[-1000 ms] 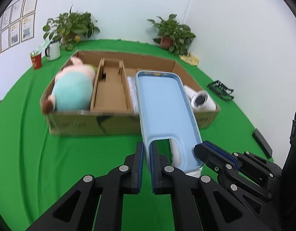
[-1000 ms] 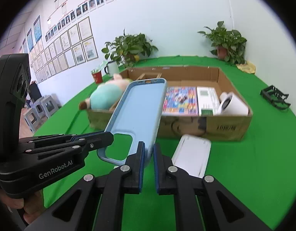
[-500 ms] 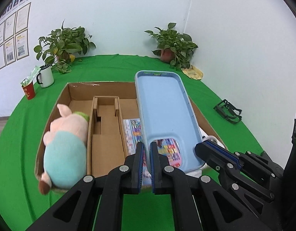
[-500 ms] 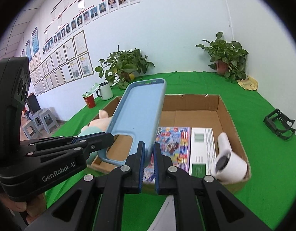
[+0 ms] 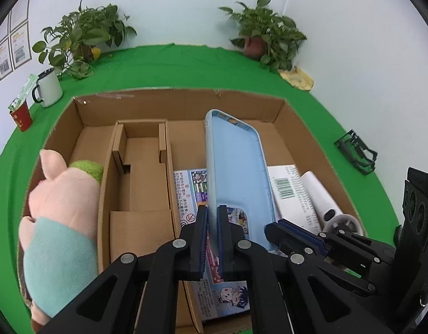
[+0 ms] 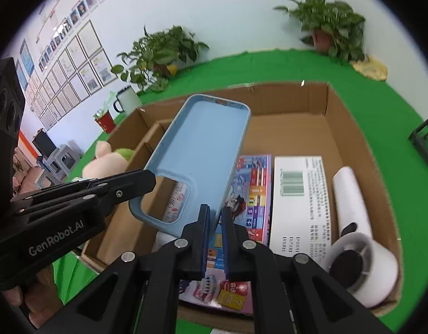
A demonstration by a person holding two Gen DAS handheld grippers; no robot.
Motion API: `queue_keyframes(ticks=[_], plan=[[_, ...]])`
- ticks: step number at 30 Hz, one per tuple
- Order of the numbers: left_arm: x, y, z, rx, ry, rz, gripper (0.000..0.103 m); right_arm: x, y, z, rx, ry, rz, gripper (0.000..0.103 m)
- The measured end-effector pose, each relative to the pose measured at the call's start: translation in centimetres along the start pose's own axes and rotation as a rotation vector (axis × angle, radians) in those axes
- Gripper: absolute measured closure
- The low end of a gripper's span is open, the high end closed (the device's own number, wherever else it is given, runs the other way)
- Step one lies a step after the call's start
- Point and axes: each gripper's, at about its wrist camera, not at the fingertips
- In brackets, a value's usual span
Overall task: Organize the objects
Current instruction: 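Lift the light-blue phone case and carry it over the large box, then lower the phone case onto the board-game box and open the right gripper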
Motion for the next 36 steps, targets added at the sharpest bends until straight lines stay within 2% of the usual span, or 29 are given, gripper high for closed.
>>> queue_keyframes(ticks=[6, 9, 19, 21, 28, 36], plan=[[4.0, 0.5, 0.6, -0.013, -0.003, 0.083, 0.100, 2.5, 0.4, -1.1, 0.031, -0.002, 0.084, 0.096], [4.4, 1.4, 1.2, -0.013, 0.007, 0.093, 0.098, 3.2, 0.5, -1.1, 0.025, 0.006, 0.115, 0.096], [2.5, 2.4, 2.0, -0.026, 0.062, 0.098, 0.091, 3.5, 0.0, -0.8, 0.007, 0.017, 0.144, 0.096], [1.8, 2.7, 2.5, -0.023, 0.051, 0.094, 0.090, 3.7, 0.0, -0.4, 0.004, 0.018, 0.148, 0.096], [0.5, 3.3, 3.8, -0.032, 0.056, 0.074, 0.088, 4.1, -0.1, 0.4, 0.015, 0.091, 0.157, 0.096], [0.2, 4.0, 4.7, -0.042, 0.062, 0.055, 0.080, 3.8, 0.2, 0.3, 0.049, 0.127, 0.148, 0.096]])
Point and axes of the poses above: each gripper's, at about its wrist camera, not at the fingertips, and x roughly the way its jaws point, z to its left, y to its underside, and after that the axes turned 15 degrees about -y, right-handed
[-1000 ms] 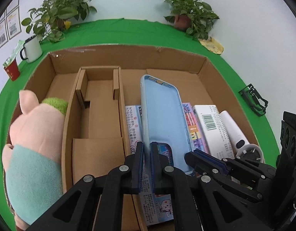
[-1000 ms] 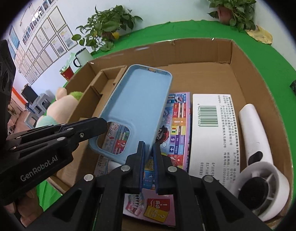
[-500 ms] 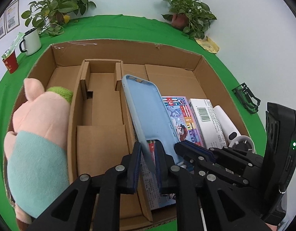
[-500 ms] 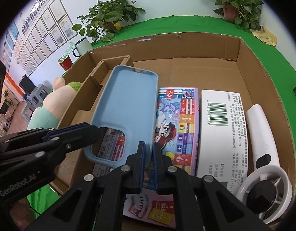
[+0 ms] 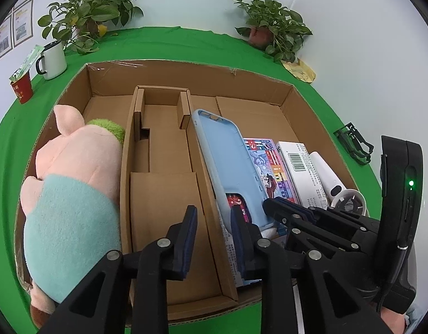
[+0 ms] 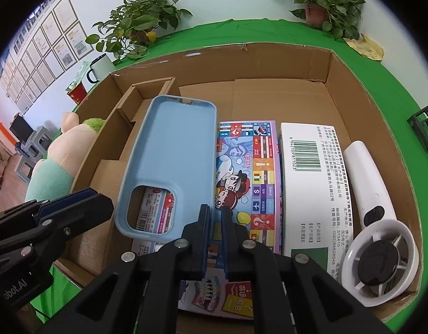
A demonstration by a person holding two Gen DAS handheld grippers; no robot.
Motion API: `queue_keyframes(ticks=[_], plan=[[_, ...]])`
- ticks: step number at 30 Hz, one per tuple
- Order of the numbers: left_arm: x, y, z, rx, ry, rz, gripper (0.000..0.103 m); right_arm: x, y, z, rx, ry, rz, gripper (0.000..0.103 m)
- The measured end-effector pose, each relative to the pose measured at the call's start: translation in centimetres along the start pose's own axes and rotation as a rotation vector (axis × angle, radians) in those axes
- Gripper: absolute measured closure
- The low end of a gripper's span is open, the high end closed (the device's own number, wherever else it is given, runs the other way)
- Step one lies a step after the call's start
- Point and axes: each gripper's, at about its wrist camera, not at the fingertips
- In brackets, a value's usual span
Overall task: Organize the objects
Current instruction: 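Lower the phone case onto the board-game box and open the right gripper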
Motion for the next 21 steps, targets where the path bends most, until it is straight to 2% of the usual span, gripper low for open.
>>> queue_keyframes(ticks=[12, 16, 17, 19, 21], plan=[[-0.7, 0.3, 0.3, 0.004, -0.002, -0.068, 0.079, -0.6, 1.1, 0.4, 0.011, 0.002, -0.017, 0.095], [-1.7, 0.8, 0.7, 0.005, -0.034, -0.110, 0.060, -0.9, 1.4, 0.8, 0.000, 0.003, -0.025, 0.092], [-2.1, 1.0, 0.9, 0.005, -0.043, -0.124, 0.057, -1.0, 1.5, 0.9, -0.004, 0.005, -0.030, 0.087], [-2.8, 1.4, 1.1, 0.006, -0.076, -0.158, 0.040, -1.2, 1.7, 1.0, -0.017, 0.002, -0.046, 0.076], [-3.6, 1.9, 1.2, 0.014, -0.117, -0.199, 0.031, -1.5, 1.8, 1.0, -0.022, -0.020, -0.062, 0.052]])
Point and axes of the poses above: each gripper's, at about its wrist camera, not at the fingertips, and x roughly the way its jaws point, z to its left, y to its underside, and after that the axes turned 15 degrees about -y, right-handed
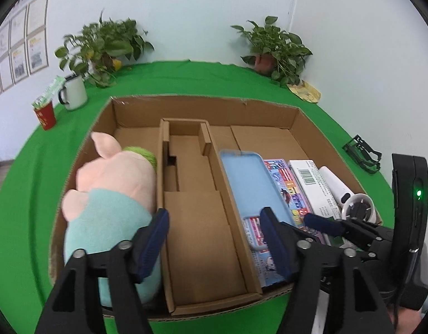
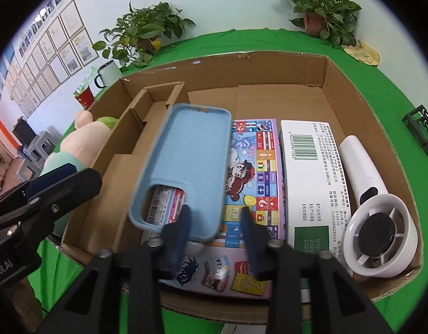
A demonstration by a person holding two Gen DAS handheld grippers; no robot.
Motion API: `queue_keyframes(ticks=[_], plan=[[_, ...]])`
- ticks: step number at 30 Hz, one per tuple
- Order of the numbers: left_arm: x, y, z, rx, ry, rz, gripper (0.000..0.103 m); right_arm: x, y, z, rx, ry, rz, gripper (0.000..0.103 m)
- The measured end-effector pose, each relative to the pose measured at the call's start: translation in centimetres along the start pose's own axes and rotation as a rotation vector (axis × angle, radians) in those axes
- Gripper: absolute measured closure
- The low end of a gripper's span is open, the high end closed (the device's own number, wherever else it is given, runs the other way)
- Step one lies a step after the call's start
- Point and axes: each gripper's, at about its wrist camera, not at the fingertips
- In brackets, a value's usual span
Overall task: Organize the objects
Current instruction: 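Lower the phone case onto the board-game box and open the right gripper, then move the right gripper back toward the white rectangular case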
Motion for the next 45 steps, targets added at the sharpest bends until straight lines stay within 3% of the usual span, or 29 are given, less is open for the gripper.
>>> queue_keyframes(ticks=[3, 4, 8, 12, 14, 19, 22, 25, 30, 32, 38, 41, 45], plan=[[-1.2, 0.4, 0.2, 0.014, -0.051, -0.044, 0.019, -0.5, 0.2, 0.4, -0.043, -0.021, -0.027, 0.026], [-1.6, 0.7, 0.2, 0.012, -0.066, -0.060, 0.016, -0.8, 0.3, 0.6, -0.066, -0.009, -0.033, 0.023], [-3.8, 1.8, 0.0, 0.013, -0.111, -0.143, 0.016, -1.9, 1.0, 1.0, -0.120, 0.009, -0.057, 0.019], [-7.2, 3.0, -0.6, -0.008, -0.164, -0.270, 0.000, -4.5, 2.3, 2.2, -0.211, 0.058, -0.145, 0.011], [-8.7, 3.7, -0.8, -0.028, -0.181, -0.328, 0.000, -6.0, 3.0, 2.5, -0.242, 0.070, -0.189, 0.011], [-10.9, 5.7, -1.9, -0.019, -0.240, -0.366, 0.000, -8.9, 5.2, 2.3, -0.251, 0.118, -0.249, 0.011], [-11.4, 7.3, -2.6, -0.017, -0.239, -0.332, 0.000, -10.1, 7.6, 1.4, -0.201, 0.075, -0.251, 0.011], [-11.0, 9.2, -3.9, 0.001, -0.186, -0.273, 0.000, -10.7, 10.4, 0.3, -0.146, 0.040, -0.222, 0.010], [-7.8, 11.5, -6.3, 0.047, 0.062, -0.068, 0.000, -9.4, 14.0, -0.4, -0.095, 0.006, -0.118, 0.010], [-6.6, 12.0, -7.1, 0.053, 0.112, -0.010, 0.000, -8.6, 14.6, -0.6, -0.081, -0.010, -0.080, 0.010], [-3.7, 12.6, -8.5, 0.067, 0.320, 0.148, 0.001, -8.3, 15.0, 0.2, -0.097, -0.004, -0.107, 0.010], [-2.4, 12.4, -8.7, 0.046, 0.380, 0.202, 0.004, -7.9, 15.0, 0.3, -0.090, 0.001, -0.106, 0.012], [-0.4, 12.1, -8.5, -0.010, 0.469, 0.298, 0.026, -7.9, 14.7, -0.1, -0.080, 0.011, -0.111, 0.013]])
Point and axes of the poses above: each gripper's, at about its wrist camera, not at the fingertips, and x roughly the way its jaws point, z to its left, y to its underside, and after that the axes turned 15 degrees about -y, right-handed
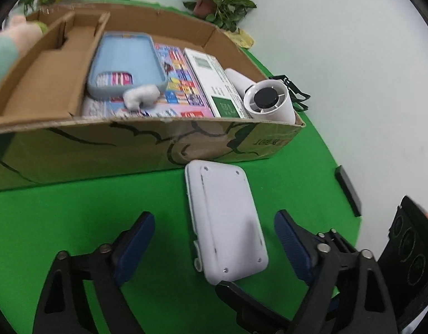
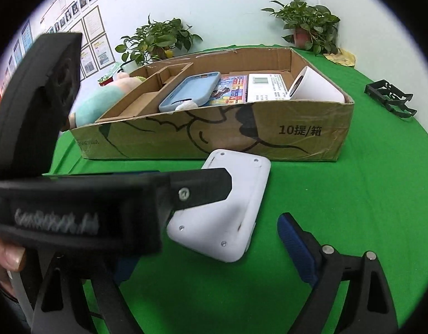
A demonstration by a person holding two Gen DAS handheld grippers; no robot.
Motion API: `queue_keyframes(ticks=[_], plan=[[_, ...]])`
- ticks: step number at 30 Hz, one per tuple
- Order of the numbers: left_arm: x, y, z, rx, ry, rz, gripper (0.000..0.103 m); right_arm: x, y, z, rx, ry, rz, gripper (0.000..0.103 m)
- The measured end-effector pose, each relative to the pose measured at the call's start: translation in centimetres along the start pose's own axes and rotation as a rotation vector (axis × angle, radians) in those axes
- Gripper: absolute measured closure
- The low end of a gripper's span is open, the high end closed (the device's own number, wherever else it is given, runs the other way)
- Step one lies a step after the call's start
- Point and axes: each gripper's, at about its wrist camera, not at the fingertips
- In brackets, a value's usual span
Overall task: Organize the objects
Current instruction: 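Move the right gripper back toward the white rectangular case, then grasp the white rectangular case by its edge with the right gripper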
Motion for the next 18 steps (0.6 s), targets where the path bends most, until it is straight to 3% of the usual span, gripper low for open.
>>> queue_keyframes(ticks=[3, 7, 9, 14, 18], plan=[[0.8, -0.4, 0.2, -0.005, 0.029, 0.023, 0.034, 0.1, 0.0, -0.2, 0.006, 0.006, 0.009, 0.015], [1.3, -0.5, 0.0, 0.004, 0.065, 0.060, 0.052, 0.7, 0.1, -0.3, 0.002, 0.016, 0.037, 0.019], [1.3, -0.4, -0.1, 0.021, 0.052, 0.058, 0.057, 0.9, 0.2, -0.4, 0.006, -0.004, 0.051, 0.024], [1.1, 0.2, -0.1, 0.037, 0.047, 0.069, 0.065, 0.8, 0.2, -0.2, -0.007, -0.019, 0.066, 0.032], [0.6, 1.1, 0.0, 0.042, 0.066, 0.084, 0.068, 0.5, 0.5, -0.1, -0.006, -0.017, 0.069, 0.033]])
Point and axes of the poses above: each gripper's, at about its wrist camera, not at the fingertips, and x roughly the way its jaws point, z to its left, y to its underside, and after that the axes turned 15 degrees about -y, right-handed
